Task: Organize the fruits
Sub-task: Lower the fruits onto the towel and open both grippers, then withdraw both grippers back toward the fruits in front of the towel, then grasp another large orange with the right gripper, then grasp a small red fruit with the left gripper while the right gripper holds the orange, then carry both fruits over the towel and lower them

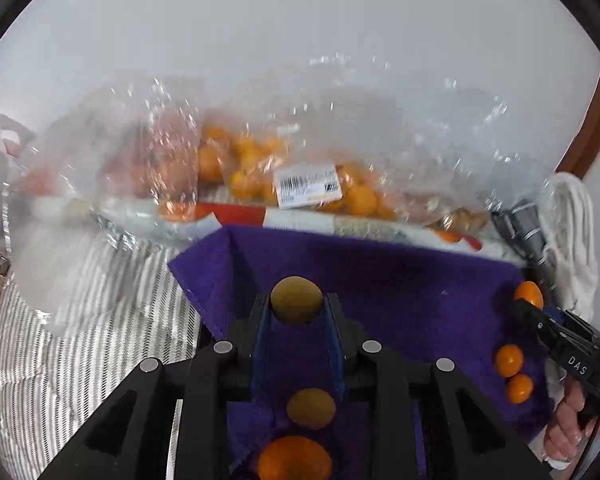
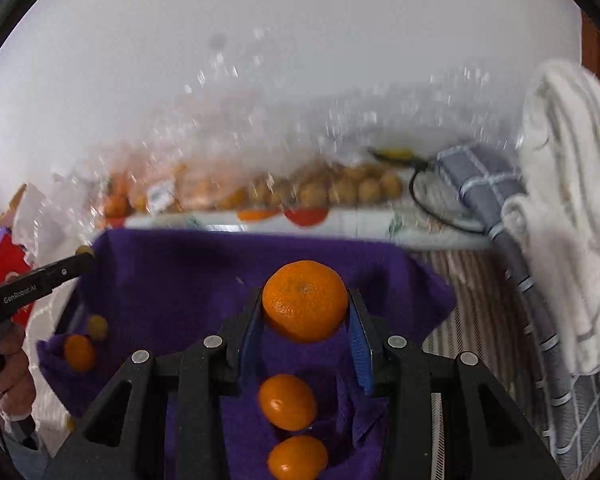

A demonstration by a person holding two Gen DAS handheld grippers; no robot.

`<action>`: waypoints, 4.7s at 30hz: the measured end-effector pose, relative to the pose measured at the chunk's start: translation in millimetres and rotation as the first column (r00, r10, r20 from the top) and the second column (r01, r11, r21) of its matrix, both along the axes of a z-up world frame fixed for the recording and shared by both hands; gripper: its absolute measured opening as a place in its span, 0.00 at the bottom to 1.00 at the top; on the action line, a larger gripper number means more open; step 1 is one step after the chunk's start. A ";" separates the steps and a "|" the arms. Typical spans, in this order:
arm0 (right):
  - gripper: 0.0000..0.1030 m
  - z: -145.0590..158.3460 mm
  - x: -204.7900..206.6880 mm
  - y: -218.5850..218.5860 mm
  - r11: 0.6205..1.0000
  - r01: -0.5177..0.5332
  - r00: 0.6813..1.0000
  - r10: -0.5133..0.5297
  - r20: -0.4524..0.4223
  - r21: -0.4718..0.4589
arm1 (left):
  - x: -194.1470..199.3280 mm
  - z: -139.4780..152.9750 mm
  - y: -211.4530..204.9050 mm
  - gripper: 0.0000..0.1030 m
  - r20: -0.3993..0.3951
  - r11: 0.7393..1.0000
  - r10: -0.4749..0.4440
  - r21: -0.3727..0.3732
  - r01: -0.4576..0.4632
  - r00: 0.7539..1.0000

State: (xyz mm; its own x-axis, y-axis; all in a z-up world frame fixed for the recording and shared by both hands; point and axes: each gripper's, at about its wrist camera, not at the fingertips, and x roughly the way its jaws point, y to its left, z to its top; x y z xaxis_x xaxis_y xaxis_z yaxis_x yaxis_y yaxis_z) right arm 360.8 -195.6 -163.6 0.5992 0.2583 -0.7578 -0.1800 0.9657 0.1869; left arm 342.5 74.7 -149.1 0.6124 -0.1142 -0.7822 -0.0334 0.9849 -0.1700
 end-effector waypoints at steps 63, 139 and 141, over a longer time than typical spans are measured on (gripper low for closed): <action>0.59 -27.3 -208.7 145.2 0.955 -0.295 0.955 0.295 -0.001 -0.039 | -213.2 -44.3 62.9 0.45 0.035 0.994 0.042 0.097 -0.045 0.999; 0.40 -33.4 -220.4 -4.2 0.994 -0.048 0.997 0.053 0.053 -0.094 | -212.7 -19.3 1.0 0.22 0.222 0.999 -0.012 -0.033 0.019 0.975; 0.40 -33.3 -220.0 -3.4 0.994 -0.052 0.997 0.057 0.054 -0.093 | -214.8 -17.3 5.2 0.22 0.236 0.999 0.005 -0.033 0.003 0.972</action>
